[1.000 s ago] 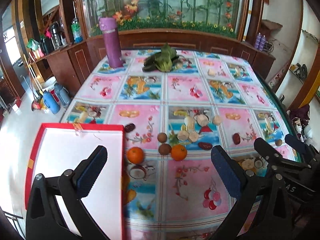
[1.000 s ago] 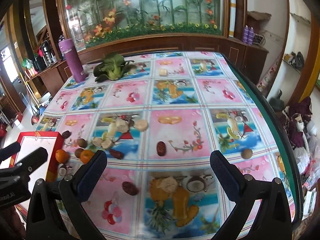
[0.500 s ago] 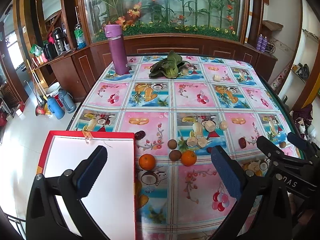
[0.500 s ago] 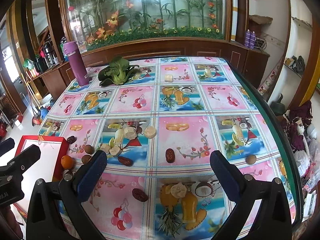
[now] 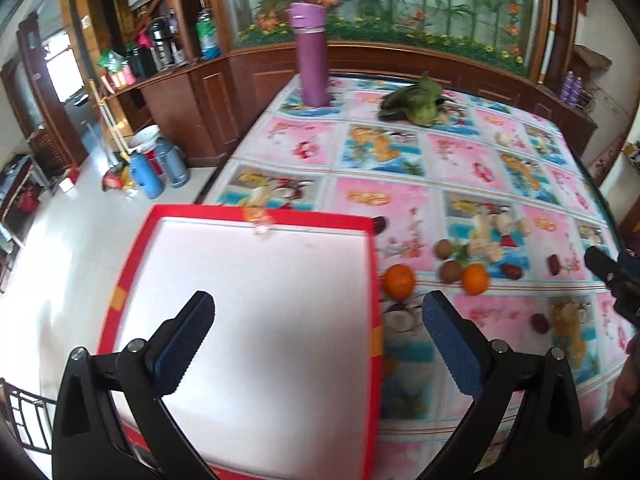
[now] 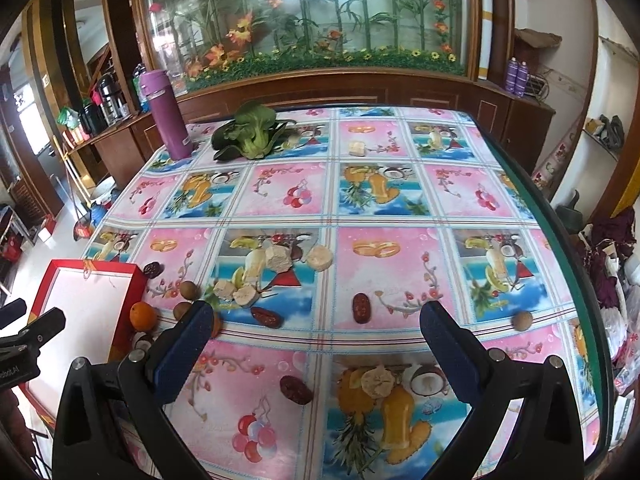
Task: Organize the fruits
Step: 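Grasp an orange with the left gripper while the right gripper grasps another orange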
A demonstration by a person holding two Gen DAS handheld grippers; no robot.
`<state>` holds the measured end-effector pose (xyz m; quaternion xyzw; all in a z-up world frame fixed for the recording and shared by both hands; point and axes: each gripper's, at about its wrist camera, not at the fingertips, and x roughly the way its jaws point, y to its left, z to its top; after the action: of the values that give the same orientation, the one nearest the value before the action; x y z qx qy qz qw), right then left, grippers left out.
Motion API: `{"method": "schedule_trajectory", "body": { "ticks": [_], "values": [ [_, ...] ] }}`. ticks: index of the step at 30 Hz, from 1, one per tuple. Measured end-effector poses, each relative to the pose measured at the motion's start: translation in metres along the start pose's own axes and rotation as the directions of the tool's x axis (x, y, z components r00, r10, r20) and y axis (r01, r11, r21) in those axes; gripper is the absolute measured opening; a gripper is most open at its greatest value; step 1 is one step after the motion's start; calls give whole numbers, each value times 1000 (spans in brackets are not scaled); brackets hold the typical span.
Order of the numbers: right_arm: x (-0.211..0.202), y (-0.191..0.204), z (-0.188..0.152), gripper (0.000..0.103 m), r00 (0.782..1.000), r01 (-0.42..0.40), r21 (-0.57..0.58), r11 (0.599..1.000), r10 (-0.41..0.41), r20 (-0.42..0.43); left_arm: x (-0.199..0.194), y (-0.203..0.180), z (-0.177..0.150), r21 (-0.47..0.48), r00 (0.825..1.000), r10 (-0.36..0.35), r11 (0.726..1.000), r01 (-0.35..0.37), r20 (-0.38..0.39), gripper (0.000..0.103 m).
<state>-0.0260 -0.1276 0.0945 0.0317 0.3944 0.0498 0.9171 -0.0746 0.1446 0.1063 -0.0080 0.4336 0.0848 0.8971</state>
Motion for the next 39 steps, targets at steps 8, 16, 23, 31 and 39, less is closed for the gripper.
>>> {"method": "schedule_trajectory", "body": {
  "ticks": [8, 16, 23, 31, 39],
  "values": [
    [18, 45, 1, 101, 990, -136, -126, 983, 129, -60, 1, 3, 6, 116, 996, -93, 989, 91, 8, 103],
    [51, 60, -2, 71, 962, -252, -156, 955, 229, -152, 11, -6, 32, 264, 955, -297, 921, 285, 8, 103],
    [78, 61, -9, 55, 938, -285, -110, 952, 254, -234, 40, -23, 42, 403, 902, -417, 810, 426, -113, 79],
    [94, 65, -15, 49, 927, -276, -90, 957, 241, -287, 70, -59, 37, 561, 850, -441, 642, 523, -287, 65],
    [104, 68, -16, 43, 913, -282, -69, 957, 246, -324, 104, -73, 38, 581, 821, -383, 581, 570, -423, 39]
  ]
}}
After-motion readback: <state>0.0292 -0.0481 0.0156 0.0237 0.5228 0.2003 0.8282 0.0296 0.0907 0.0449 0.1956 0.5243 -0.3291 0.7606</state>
